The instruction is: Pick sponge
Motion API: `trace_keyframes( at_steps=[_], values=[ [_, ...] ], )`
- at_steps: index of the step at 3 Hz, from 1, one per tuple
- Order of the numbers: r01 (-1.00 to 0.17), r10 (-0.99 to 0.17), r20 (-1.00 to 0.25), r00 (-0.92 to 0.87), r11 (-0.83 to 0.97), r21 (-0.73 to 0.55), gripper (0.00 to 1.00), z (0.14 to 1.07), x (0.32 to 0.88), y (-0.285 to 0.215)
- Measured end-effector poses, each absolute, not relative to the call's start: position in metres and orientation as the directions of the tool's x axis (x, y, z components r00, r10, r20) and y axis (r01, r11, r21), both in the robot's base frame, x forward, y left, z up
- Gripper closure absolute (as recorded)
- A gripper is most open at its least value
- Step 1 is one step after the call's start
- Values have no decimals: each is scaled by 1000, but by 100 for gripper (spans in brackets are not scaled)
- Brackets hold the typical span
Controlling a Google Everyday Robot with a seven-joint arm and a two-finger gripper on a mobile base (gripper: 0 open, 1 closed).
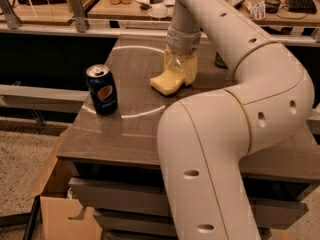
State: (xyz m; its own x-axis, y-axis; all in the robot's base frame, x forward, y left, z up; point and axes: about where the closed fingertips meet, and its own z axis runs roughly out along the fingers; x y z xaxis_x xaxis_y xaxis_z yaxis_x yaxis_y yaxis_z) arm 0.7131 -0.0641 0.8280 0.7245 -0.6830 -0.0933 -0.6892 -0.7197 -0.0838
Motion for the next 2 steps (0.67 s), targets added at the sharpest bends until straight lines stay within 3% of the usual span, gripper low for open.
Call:
trace_keyframes(
  at_steps=[2],
  values=[
    [-691,-685,-93,723,-718,-84,59,829,713,-65]
  ],
)
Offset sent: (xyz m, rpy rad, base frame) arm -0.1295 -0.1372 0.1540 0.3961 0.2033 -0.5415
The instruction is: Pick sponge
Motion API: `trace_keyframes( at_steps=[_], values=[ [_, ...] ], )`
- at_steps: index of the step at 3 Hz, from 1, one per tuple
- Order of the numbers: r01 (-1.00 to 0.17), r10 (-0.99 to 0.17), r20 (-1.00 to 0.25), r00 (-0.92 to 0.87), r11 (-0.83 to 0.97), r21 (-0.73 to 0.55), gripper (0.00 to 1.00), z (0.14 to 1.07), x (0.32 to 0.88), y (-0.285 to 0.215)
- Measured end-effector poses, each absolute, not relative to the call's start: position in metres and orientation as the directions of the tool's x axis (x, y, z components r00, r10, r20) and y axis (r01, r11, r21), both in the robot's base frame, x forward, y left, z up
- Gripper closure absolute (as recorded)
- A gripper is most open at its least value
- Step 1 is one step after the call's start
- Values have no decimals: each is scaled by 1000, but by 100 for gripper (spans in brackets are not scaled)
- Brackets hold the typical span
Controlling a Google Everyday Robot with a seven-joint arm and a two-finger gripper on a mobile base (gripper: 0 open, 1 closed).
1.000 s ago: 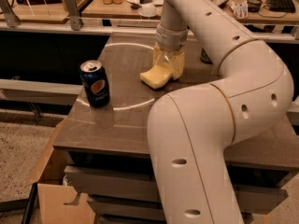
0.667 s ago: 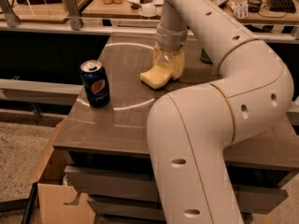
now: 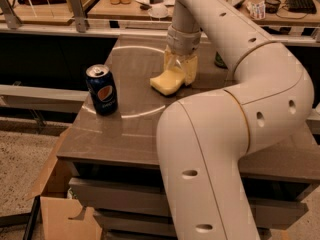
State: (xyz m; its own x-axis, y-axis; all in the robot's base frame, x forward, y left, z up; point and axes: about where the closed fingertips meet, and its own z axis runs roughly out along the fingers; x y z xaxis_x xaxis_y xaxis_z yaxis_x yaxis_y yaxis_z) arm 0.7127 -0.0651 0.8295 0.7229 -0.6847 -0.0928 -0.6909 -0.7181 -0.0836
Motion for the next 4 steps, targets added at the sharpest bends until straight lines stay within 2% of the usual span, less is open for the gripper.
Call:
trace_keyframes(
  at_steps=[4],
  values=[
    [-695,-689,-91,719,-714,-83,62,832,712,-68]
  ],
)
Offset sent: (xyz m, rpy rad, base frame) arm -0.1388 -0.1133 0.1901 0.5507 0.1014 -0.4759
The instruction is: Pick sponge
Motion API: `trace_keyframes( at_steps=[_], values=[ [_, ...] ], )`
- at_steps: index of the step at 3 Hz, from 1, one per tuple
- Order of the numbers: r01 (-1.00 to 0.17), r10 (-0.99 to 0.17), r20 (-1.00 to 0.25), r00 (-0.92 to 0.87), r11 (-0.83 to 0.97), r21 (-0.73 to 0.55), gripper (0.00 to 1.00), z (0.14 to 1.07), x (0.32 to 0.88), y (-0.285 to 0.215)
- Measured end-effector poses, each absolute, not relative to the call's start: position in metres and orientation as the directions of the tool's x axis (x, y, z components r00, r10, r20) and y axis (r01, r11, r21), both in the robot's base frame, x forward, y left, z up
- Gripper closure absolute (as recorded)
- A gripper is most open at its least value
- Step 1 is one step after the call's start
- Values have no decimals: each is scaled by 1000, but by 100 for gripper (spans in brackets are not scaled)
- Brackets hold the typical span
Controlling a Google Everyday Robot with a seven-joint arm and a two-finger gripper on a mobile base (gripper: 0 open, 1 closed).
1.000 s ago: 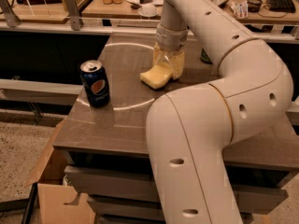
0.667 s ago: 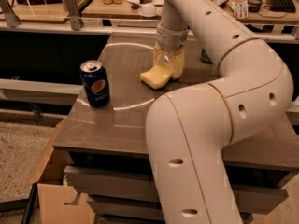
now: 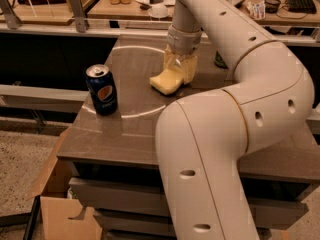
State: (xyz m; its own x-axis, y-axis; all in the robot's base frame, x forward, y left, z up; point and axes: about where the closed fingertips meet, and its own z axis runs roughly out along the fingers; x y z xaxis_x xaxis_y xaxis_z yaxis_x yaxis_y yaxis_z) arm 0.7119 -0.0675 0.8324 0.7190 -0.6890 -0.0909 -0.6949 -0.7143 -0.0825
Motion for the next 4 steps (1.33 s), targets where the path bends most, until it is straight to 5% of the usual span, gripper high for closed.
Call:
trace_keyframes(
  at_steps=[1,2,4],
  values=[
    [-696,-690,-91,718,-714,-82,66,833,712,-68],
    [-699,-692,-95,715,-710,-88,97,834,711,-68],
    [-736,-710,-195,677,-648,-197,100,861,691,-77]
  ],
)
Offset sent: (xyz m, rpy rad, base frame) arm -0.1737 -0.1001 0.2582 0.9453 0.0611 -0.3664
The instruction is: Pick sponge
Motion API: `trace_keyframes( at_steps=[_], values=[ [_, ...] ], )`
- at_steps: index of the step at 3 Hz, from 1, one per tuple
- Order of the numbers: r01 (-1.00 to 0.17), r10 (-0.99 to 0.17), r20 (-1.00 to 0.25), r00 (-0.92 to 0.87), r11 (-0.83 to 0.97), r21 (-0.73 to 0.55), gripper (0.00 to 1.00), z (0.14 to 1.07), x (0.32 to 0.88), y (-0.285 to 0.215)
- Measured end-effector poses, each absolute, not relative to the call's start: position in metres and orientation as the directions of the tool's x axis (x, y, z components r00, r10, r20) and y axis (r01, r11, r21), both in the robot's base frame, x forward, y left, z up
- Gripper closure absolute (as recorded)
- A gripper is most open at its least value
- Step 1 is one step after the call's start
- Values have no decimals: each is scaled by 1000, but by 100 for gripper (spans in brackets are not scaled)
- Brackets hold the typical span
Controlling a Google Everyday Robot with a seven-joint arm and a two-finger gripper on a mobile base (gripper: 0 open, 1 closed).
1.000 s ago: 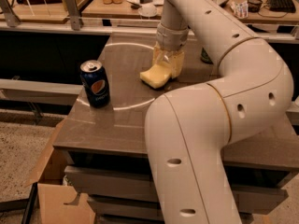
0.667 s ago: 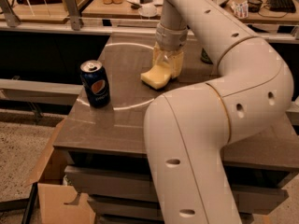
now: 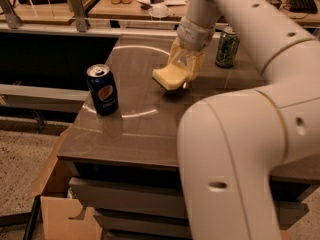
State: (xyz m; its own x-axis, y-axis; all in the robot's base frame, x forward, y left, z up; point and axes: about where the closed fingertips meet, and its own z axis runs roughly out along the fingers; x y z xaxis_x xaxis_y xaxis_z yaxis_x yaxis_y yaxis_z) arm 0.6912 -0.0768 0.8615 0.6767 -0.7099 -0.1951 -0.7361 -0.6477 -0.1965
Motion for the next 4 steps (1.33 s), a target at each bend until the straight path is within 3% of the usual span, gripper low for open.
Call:
trace_keyframes(
  at_steps=[1,2,4],
  values=[
    [-805,-704,-399,587,-455,-382,100,931,642,-100],
    [-848,-642,-573,509,-258,-464,100,986,600,-135],
    [-891,-560,-719,413,-83,-447,100,1039,562,-153]
  ],
)
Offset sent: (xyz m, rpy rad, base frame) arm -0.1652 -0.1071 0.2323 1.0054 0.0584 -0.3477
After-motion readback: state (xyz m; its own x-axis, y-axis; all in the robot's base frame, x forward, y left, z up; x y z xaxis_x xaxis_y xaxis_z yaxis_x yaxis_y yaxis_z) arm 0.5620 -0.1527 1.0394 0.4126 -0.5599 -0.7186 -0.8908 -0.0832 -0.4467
